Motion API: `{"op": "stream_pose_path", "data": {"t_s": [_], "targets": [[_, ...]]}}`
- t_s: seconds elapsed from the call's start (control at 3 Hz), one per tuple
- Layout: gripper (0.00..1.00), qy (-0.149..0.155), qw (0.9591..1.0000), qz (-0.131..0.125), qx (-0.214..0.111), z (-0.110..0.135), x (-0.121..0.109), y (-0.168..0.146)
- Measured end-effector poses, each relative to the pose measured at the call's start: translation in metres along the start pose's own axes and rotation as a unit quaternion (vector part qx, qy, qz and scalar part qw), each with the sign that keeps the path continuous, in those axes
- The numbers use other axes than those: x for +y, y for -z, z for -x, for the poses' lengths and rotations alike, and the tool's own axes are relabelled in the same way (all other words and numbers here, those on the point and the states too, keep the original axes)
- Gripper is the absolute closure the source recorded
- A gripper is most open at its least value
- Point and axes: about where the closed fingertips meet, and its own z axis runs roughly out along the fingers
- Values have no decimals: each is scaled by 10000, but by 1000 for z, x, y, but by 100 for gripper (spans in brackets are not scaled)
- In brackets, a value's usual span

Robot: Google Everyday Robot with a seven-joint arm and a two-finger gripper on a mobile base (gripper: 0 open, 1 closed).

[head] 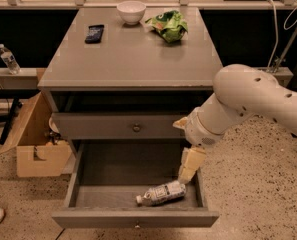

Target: Pick blue plastic bottle from middle drawer and place on counter

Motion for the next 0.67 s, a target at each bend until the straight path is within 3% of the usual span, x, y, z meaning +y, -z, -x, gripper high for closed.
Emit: {"op": "stream_pose_path", "data": {"t_s": [0.33, 0.67], "targets": [[0, -4, 10000, -5, -82, -3, -1, -7], [0, -48, 9999, 98, -8, -39, -21, -73]]}}
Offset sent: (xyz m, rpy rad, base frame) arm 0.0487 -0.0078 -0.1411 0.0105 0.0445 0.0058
